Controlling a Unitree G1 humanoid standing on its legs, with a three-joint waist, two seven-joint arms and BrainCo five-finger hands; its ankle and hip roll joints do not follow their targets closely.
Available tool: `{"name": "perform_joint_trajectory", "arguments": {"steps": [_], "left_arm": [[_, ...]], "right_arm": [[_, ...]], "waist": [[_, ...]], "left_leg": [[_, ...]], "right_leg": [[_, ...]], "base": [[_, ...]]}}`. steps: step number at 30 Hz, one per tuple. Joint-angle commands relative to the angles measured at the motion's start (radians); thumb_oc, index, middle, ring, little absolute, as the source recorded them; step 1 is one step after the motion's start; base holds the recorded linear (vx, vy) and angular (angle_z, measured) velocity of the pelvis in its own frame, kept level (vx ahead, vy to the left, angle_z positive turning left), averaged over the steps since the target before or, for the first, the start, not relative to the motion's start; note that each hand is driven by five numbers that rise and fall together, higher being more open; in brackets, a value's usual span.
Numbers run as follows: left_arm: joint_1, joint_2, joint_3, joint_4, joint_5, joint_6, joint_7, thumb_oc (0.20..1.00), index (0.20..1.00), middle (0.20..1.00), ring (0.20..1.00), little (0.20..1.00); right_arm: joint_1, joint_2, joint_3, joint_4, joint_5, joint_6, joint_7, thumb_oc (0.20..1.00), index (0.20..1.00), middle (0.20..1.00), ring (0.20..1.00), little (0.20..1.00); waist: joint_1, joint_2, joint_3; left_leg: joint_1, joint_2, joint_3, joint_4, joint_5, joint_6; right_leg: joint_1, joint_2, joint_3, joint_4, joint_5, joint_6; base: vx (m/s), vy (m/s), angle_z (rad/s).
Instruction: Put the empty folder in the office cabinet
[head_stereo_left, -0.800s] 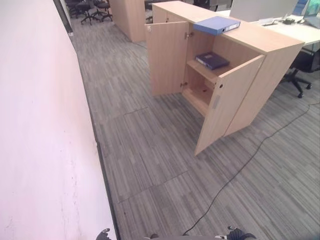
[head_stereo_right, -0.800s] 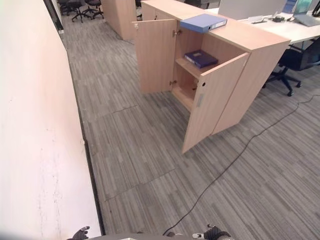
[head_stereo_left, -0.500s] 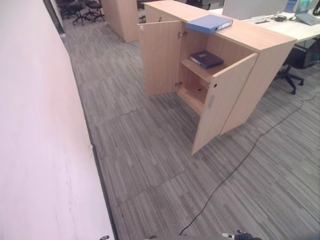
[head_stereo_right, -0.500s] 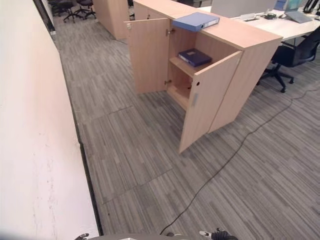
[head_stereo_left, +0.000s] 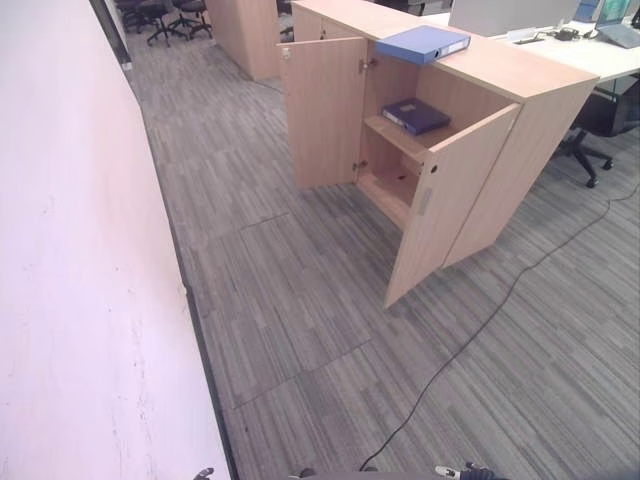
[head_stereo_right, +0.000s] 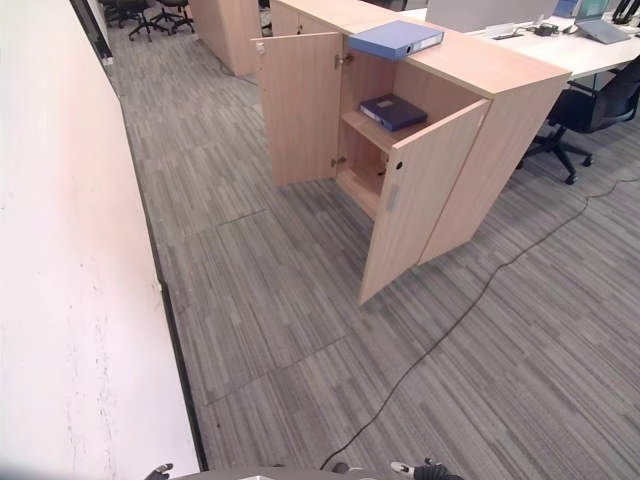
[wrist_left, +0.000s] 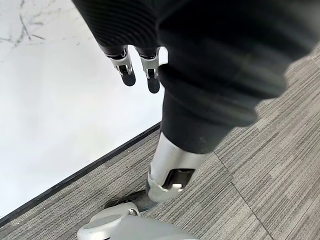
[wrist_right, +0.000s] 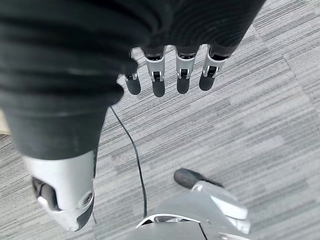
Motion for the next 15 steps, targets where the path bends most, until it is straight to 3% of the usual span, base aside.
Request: {"name": "perform_joint_trajectory", "arguments": {"steps": [1,15], "left_arm": [[-0.022,-0.008,0.022,0.007,-0.035,-0.019,0.013,1.0,1.0,1.0,1.0,1.0],[-0.018,-0.03,0.002,0.074,-0.049,0.004,-0.063,1.0,1.0,1.0,1.0,1.0]], "right_arm": [[-0.033,0.018,0.02,0.059,0.059,-0.008,-0.002,1.0,1.0,1.0,1.0,1.0],[-0.039,0.018,0.051,0.03,0.0,-0.007,-0.017,1.0,1.0,1.0,1.0,1.0]], "waist": [[0.004,-0.052,-0.016],[-0.005,-0.039,-0.018]], "left_leg": [[0.021,-0.027,0.006,-0.044,-0.034,-0.039],[0.03,-0.025,0.013,-0.044,-0.039,-0.037]], "right_leg": [[0.08,-0.043,-0.022,-0.129,0.106,0.102],[0.082,-0.039,-0.012,-0.129,0.107,0.1]], "base": [[0.0,0.0,0.0],[0.0,0.003,-0.01]]}}
